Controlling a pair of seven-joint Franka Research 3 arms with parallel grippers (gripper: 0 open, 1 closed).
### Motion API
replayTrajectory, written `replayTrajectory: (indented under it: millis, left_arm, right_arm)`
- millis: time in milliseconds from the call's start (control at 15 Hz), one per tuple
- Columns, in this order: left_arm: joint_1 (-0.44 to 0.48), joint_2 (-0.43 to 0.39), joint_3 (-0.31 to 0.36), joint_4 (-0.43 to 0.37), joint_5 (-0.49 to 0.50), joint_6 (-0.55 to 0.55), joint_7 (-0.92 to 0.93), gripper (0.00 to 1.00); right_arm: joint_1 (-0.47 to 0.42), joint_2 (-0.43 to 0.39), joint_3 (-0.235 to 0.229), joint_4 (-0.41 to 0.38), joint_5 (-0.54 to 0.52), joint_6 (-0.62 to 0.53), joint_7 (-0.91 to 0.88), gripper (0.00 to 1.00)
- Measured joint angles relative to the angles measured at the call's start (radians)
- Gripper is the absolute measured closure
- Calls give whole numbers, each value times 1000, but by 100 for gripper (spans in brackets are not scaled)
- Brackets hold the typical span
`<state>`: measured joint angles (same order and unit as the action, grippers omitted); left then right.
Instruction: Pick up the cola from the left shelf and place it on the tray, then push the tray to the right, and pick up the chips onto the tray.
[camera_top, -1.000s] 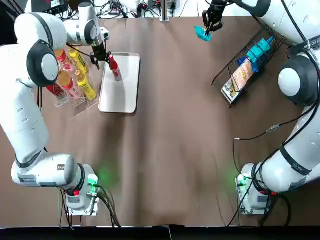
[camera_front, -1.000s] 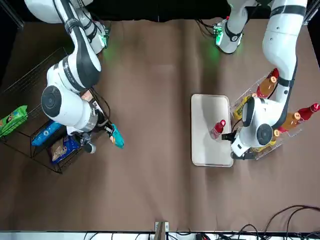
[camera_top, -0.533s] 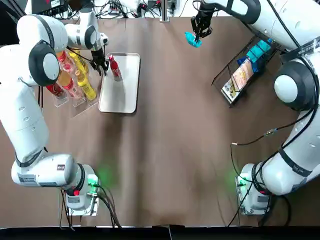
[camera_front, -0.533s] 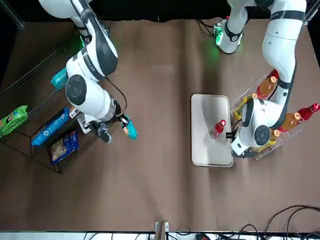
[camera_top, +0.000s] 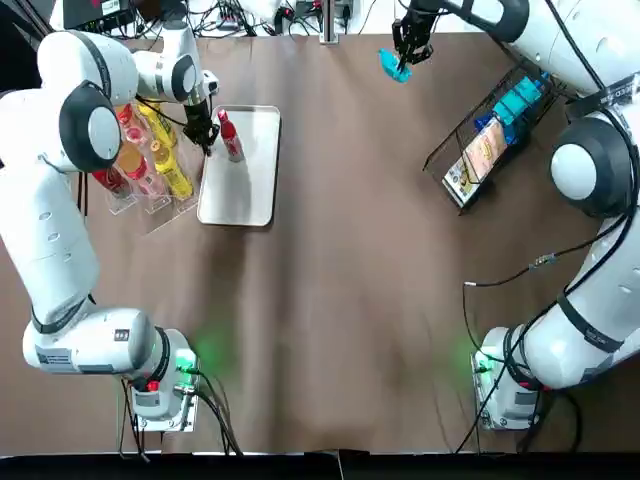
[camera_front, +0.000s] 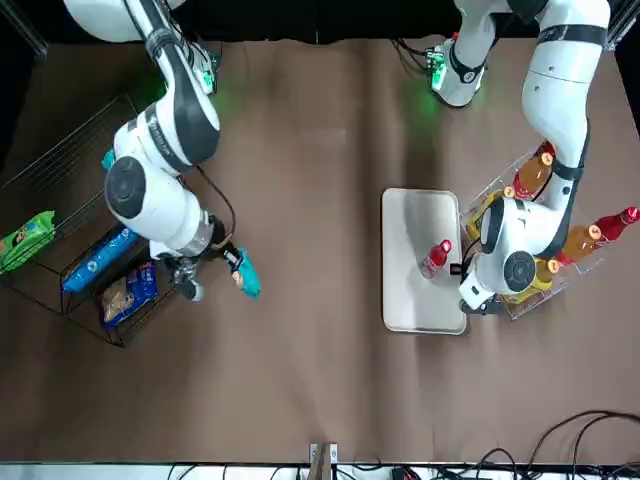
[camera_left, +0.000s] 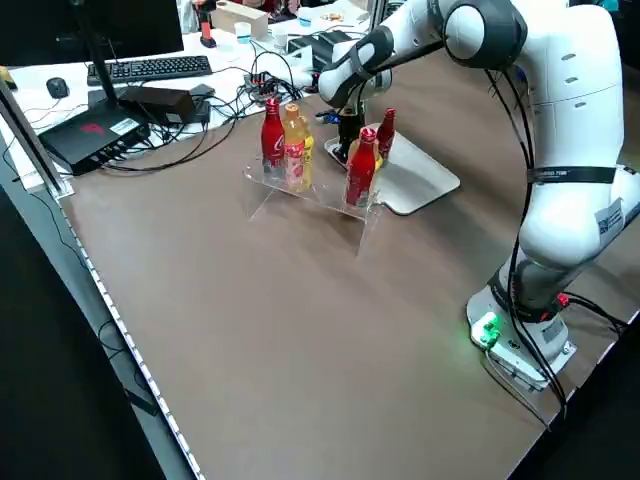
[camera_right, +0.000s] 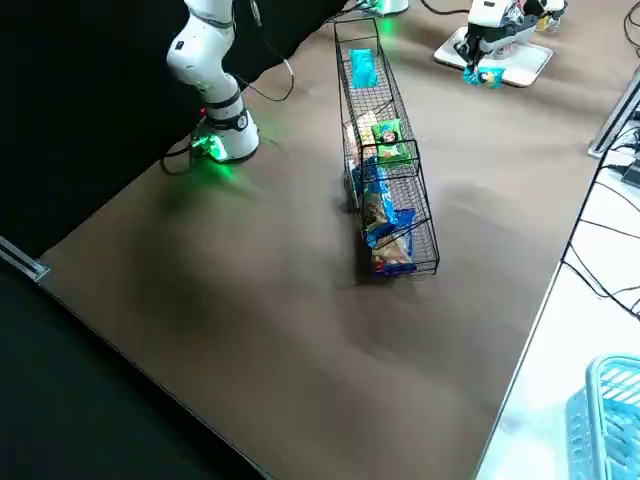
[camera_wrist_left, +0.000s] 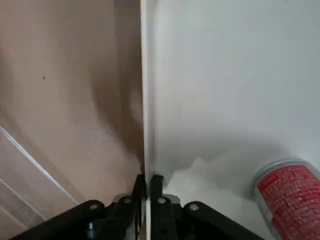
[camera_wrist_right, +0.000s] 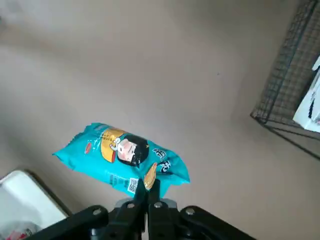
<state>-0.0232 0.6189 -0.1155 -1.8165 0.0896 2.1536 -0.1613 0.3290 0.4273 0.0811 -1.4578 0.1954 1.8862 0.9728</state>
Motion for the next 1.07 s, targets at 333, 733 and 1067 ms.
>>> replayTrajectory:
  millis: [333, 733, 1067]
  left_arm:
    - [-12, -1, -4, 9, 2, 3, 3, 94]
    - [-83, 10, -12, 19, 1, 6, -7, 94]
    - [-242, 39, -27, 57, -178, 8, -69, 94]
  right_arm:
    - [-25, 3, 0, -4, 1, -1, 36, 96]
    - [-31, 3, 0, -4, 1, 0, 180, 96]
    - [-60, 11, 0, -5, 118, 0, 193, 96]
